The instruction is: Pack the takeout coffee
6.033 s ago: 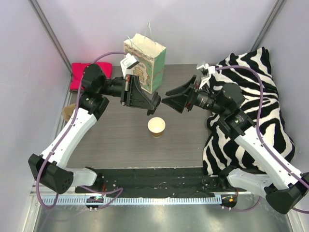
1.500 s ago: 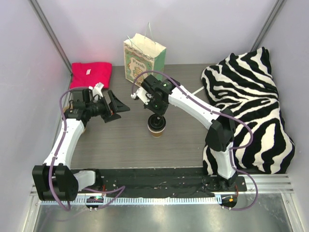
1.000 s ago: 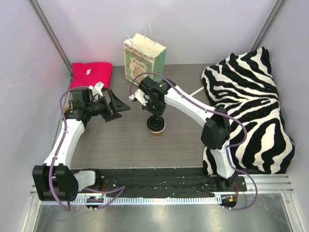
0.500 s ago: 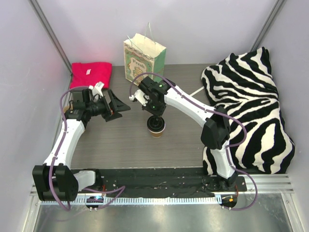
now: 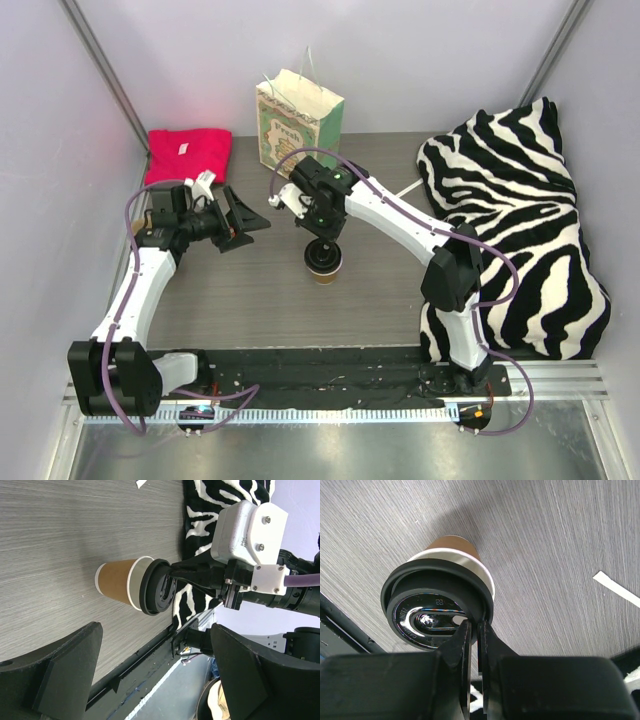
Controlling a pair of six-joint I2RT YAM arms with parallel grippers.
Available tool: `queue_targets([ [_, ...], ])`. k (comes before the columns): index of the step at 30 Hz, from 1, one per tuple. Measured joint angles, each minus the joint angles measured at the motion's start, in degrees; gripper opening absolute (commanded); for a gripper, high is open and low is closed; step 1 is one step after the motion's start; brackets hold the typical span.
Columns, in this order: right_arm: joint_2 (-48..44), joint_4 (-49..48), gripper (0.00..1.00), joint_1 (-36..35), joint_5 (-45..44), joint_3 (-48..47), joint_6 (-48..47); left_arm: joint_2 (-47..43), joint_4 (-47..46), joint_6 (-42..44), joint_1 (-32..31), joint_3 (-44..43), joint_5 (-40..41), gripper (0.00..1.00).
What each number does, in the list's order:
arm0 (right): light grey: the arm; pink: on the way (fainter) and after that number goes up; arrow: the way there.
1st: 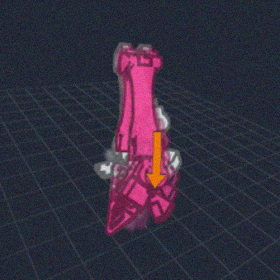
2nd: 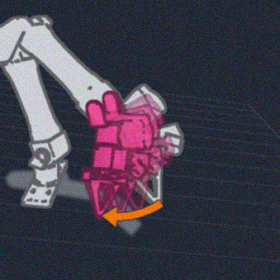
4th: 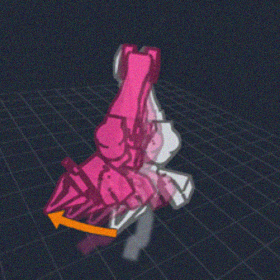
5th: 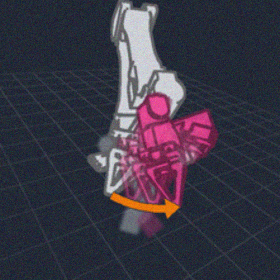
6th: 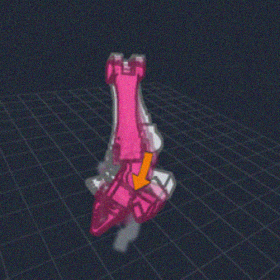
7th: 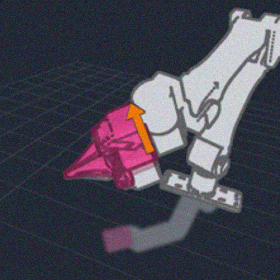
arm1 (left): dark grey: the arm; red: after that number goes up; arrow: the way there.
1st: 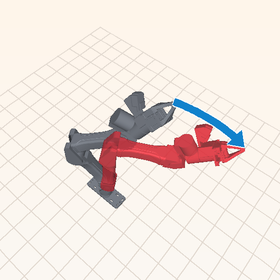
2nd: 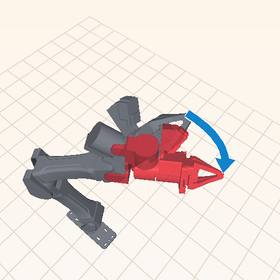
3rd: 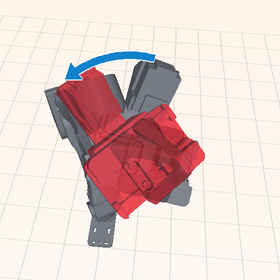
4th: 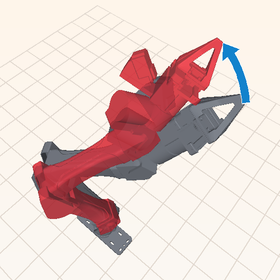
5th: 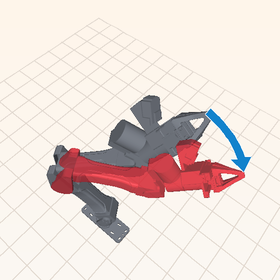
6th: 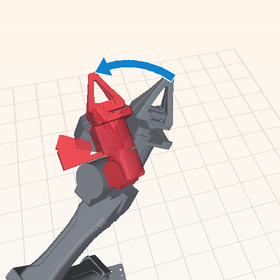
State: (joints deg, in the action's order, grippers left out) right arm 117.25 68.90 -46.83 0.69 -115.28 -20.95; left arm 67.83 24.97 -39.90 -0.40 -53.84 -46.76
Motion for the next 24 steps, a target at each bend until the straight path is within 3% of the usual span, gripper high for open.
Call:
queue_targets([
  [24, 1.2, 0.5, 0.17, 0.0, 0.0, 0.3, -0.3, -0.6, -2.0, -0.2, 0.0, 2.1, 0.0, 0.94],
])
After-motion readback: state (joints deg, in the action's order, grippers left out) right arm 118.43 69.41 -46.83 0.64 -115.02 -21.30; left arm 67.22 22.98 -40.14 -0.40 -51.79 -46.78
